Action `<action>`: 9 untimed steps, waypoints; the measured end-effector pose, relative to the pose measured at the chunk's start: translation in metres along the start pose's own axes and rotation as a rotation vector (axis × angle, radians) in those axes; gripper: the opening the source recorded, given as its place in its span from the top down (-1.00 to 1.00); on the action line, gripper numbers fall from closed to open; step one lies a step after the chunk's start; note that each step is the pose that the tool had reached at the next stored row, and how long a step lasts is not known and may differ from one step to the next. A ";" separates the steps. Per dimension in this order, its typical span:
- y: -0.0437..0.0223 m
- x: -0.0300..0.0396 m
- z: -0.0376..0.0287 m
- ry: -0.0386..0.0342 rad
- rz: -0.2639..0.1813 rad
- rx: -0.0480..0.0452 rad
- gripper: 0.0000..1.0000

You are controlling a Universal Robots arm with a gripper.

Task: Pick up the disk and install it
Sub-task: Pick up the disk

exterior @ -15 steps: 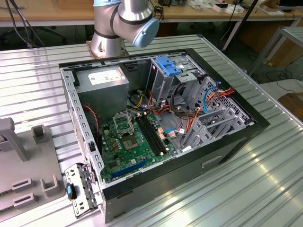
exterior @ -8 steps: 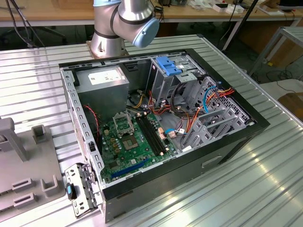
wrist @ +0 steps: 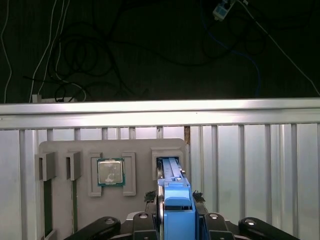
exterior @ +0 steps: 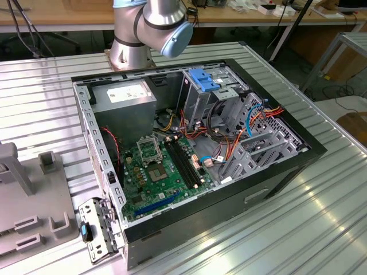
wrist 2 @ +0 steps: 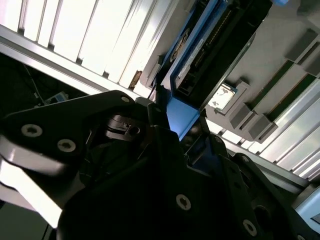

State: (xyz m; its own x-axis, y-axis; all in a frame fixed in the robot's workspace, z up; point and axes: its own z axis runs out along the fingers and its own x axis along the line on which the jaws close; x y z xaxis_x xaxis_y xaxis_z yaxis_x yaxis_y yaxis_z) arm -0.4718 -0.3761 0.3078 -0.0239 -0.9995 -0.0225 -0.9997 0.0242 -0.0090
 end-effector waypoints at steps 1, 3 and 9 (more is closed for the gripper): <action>0.0000 0.0000 0.0000 0.0000 0.000 0.0001 0.26; 0.0000 0.0000 0.0001 0.0000 0.000 0.0000 0.26; 0.0000 0.0000 0.0002 0.0000 0.000 0.0001 0.26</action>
State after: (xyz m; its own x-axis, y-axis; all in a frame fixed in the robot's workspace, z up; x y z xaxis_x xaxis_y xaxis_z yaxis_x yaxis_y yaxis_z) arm -0.4718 -0.3761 0.3076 -0.0239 -0.9995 -0.0225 -0.9997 0.0241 -0.0091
